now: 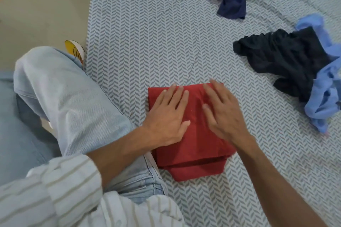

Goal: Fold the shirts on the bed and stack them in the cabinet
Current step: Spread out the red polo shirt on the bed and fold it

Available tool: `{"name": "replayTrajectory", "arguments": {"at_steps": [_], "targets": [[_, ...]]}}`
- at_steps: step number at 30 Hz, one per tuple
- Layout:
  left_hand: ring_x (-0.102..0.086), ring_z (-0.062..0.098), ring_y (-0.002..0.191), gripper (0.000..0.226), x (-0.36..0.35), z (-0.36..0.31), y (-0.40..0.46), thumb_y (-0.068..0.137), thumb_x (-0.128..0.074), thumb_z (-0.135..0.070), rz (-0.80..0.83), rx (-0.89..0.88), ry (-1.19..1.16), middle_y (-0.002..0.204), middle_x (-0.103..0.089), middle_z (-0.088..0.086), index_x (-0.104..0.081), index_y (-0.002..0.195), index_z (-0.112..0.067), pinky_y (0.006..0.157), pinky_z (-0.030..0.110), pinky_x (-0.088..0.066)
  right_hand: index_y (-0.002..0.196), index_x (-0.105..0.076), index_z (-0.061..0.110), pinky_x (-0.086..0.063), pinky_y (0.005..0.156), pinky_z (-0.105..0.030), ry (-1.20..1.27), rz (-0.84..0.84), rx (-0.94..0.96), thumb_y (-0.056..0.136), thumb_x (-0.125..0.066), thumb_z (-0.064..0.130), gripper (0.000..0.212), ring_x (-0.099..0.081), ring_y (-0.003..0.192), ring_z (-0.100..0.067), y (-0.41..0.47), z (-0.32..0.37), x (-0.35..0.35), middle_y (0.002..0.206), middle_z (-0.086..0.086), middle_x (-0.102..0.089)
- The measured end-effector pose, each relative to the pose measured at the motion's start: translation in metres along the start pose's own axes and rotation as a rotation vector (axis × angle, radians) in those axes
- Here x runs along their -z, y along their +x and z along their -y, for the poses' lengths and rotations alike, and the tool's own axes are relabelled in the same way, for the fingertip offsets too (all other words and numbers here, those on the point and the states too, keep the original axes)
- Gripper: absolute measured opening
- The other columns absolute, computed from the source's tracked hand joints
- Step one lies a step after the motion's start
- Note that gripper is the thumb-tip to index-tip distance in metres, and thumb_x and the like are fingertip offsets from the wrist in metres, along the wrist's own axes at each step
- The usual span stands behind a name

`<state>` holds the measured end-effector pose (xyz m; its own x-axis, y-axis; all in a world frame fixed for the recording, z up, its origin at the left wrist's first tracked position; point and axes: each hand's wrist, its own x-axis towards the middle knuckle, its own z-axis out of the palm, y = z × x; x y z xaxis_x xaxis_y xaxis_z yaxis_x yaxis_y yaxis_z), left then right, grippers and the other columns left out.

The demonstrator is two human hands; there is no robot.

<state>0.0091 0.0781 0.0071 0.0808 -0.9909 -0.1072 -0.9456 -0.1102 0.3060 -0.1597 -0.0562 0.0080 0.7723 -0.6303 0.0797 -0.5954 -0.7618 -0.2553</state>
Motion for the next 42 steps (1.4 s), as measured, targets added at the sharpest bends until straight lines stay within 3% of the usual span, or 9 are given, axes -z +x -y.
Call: {"name": "replayTrajectory", "arguments": {"at_steps": [4, 9, 13, 16, 20, 26, 30, 34, 42], "targets": [[0.028, 0.032, 0.149, 0.108, -0.022, -0.002, 0.013, 0.089, -0.031, -0.076, 0.258, 0.143, 0.009, 0.162, 0.027, 0.016, 0.021, 0.155, -0.009, 0.123, 0.053, 0.006, 0.16, -0.015, 0.022, -0.011, 0.124, -0.049, -0.074, 0.247, -0.037, 0.101, -0.024, 0.048, 0.065, -0.003, 0.155, -0.016, 0.008, -0.001, -0.04, 0.167, -0.002, -0.01], [0.034, 0.031, 0.146, 0.109, -0.034, 0.004, 0.011, 0.088, -0.026, -0.08, 0.305, 0.168, 0.052, 0.159, 0.035, 0.015, 0.029, 0.152, -0.011, 0.121, 0.054, 0.011, 0.16, -0.012, 0.023, -0.008, 0.124, -0.048, -0.094, 0.283, -0.021, 0.101, -0.017, 0.051, 0.066, -0.001, 0.154, -0.014, 0.008, -0.006, -0.05, 0.167, 0.001, -0.009], [0.01, 0.034, 0.153, 0.102, -0.023, 0.006, 0.009, 0.088, -0.043, -0.072, 0.032, 0.321, -0.061, 0.165, 0.009, 0.017, 0.004, 0.158, -0.016, 0.123, 0.056, -0.003, 0.159, -0.017, 0.023, -0.004, 0.124, -0.043, 0.17, 0.194, -0.2, 0.097, -0.04, 0.053, 0.073, -0.004, 0.154, -0.016, 0.014, -0.012, -0.037, 0.167, -0.002, -0.01], [-0.019, 0.039, 0.143, 0.117, -0.013, 0.01, 0.003, 0.076, -0.067, -0.068, -0.019, 0.699, -0.254, 0.154, -0.018, 0.024, -0.006, 0.155, -0.008, 0.117, 0.051, -0.025, 0.151, -0.034, 0.015, -0.034, 0.115, -0.045, 0.381, 0.106, -0.618, 0.082, -0.071, 0.048, 0.084, -0.044, 0.135, -0.024, 0.018, -0.023, -0.018, 0.144, -0.005, -0.047], [-0.052, 0.036, 0.12, 0.102, -0.01, 0.02, 0.003, 0.066, -0.086, -0.051, 0.08, 0.962, -0.536, 0.13, -0.052, 0.018, -0.03, 0.137, -0.005, 0.101, 0.047, -0.048, 0.125, -0.054, 0.016, -0.056, 0.09, -0.043, 0.665, 0.36, -0.898, 0.07, -0.087, 0.038, 0.067, -0.068, 0.097, -0.019, 0.026, -0.036, 0.001, 0.112, -0.002, -0.068], [-0.067, 0.023, 0.09, 0.052, -0.003, 0.031, 0.008, 0.06, -0.093, -0.013, 0.156, 1.135, -1.012, 0.096, -0.07, 0.005, -0.065, 0.103, -0.009, 0.085, 0.038, -0.058, 0.106, -0.074, 0.008, -0.055, 0.096, -0.04, 0.834, 0.688, -0.883, 0.063, -0.091, 0.015, 0.046, -0.073, 0.098, -0.025, 0.035, -0.05, 0.011, 0.099, -0.007, -0.077], [-0.069, 0.017, 0.089, 0.044, 0.004, 0.034, 0.007, 0.067, -0.088, -0.005, 0.188, 1.081, -1.318, 0.1, -0.073, 0.003, -0.068, 0.105, -0.011, 0.074, 0.027, -0.056, 0.117, -0.071, 0.01, -0.053, 0.095, -0.04, 0.991, 0.772, -0.816, 0.061, -0.09, 0.012, 0.058, -0.071, 0.107, -0.027, 0.039, -0.052, 0.029, 0.111, -0.009, -0.075], [-0.073, 0.018, 0.098, 0.043, 0.03, 0.042, 0.015, 0.077, -0.082, -0.005, 0.107, 0.906, -1.521, 0.105, -0.076, 0.0, -0.067, 0.117, -0.014, 0.094, 0.037, -0.056, 0.12, -0.069, 0.015, -0.05, 0.1, -0.045, 1.146, 0.728, -0.704, 0.065, -0.089, 0.013, 0.059, -0.069, 0.11, -0.028, 0.059, -0.049, 0.054, 0.119, -0.01, -0.072], [-0.073, 0.019, 0.093, 0.033, 0.15, 0.124, 0.091, 0.077, -0.073, 0.014, -0.173, 0.525, -1.381, 0.099, -0.077, 0.008, -0.07, 0.105, -0.002, 0.088, 0.036, -0.057, 0.124, -0.066, 0.012, -0.056, 0.093, -0.04, 1.135, 0.376, -0.335, 0.057, -0.089, 0.01, 0.071, -0.068, 0.11, -0.024, 0.18, -0.023, 0.122, 0.118, -0.008, -0.072]]}}
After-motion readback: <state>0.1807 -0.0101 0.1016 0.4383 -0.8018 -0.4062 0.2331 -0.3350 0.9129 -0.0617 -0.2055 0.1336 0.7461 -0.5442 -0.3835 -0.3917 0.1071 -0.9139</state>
